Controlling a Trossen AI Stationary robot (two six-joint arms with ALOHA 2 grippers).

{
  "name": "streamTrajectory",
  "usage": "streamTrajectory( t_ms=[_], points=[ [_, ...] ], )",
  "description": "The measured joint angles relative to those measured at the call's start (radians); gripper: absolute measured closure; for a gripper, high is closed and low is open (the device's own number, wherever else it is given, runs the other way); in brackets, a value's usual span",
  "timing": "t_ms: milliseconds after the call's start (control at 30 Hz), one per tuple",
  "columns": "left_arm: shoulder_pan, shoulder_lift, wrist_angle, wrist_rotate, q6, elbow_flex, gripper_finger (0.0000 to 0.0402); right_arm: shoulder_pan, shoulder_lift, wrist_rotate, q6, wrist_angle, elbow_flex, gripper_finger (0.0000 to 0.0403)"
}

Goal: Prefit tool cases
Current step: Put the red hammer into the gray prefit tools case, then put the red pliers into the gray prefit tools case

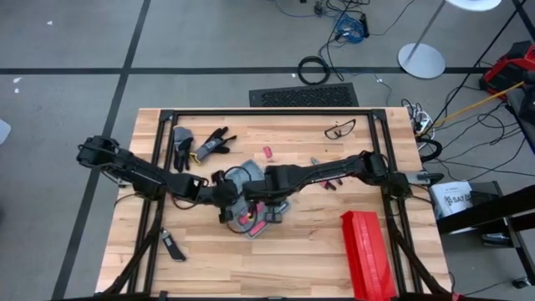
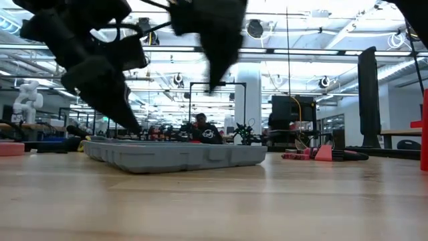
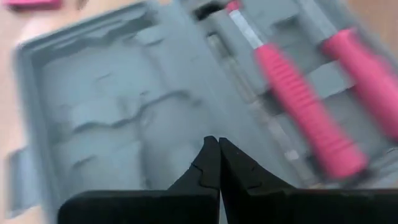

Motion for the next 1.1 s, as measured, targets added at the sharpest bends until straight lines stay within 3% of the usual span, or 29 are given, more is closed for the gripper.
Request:
streamTrajectory(
  t_ms=[167, 333, 567, 700, 867, 1033, 1100],
  points=[
    [0.009, 0.0, -0.098, -0.005, 0.018, 0.0, 0.0402, 0.004, 0.028, -0.09, -0.043, 0.34, -0.063, 0.0403],
    [0.003, 0.0, -0.118, 0.07, -0.011, 0.0, 0.0402, 0.007, 0.042, -0.269, -0.004, 0.523, -0.217, 0.0403],
    [-0.025, 0.0, -0.082, 0.136, -0.128, 0.0, 0.0402, 0.034, 0.029, -0.278, 0.023, 0.341, -0.282, 0.0403],
    [-0.037, 0.0, -0.041, 0.181, -0.17, 0.0, 0.0402, 0.045, 0.009, -0.232, -0.024, 0.244, -0.284, 0.0403],
    [-0.037, 0.0, -0.02, 0.21, -0.169, 0.003, 0.0402, 0.048, -0.056, -0.113, -0.088, 0.092, -0.285, 0.0403],
    [-0.036, 0.0, 0.015, 0.206, -0.091, 0.039, 0.0402, 0.033, -0.138, -0.055, -0.092, 0.086, -0.285, 0.0403],
    [-0.035, 0.0, 0.015, 0.196, -0.04, 0.07, 0.0402, 0.028, -0.183, 0.03, -0.07, 0.067, -0.285, 0.0403]
  ],
)
